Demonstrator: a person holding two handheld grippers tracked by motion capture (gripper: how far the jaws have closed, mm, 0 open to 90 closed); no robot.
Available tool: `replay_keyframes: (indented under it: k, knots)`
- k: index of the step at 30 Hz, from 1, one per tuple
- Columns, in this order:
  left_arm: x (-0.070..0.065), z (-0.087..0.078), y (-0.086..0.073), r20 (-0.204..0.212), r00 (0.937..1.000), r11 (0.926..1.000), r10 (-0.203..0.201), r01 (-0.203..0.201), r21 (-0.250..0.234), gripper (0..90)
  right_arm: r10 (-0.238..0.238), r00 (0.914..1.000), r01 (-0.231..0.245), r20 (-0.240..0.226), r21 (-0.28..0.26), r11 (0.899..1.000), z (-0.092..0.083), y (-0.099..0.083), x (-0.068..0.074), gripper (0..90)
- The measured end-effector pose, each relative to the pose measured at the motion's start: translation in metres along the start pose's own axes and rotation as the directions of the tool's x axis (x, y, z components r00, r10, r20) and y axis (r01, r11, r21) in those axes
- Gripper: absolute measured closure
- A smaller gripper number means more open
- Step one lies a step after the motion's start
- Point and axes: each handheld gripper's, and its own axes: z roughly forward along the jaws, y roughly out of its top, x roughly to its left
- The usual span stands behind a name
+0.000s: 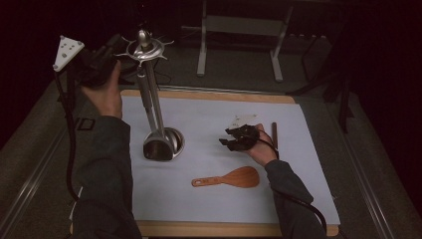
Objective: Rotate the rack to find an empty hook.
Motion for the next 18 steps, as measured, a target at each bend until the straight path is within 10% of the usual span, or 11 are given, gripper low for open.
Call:
replay_keyframes:
  k: [18]
  knots:
    - [0.004,-0.041,-0.012,0.019,0.9996,0.9998,0.019,-0.019,0.004,89.5,0.012,0.9999,-0.012,0.008,0.003,1.0,-0.003,-0.005,-0.002,51.6]
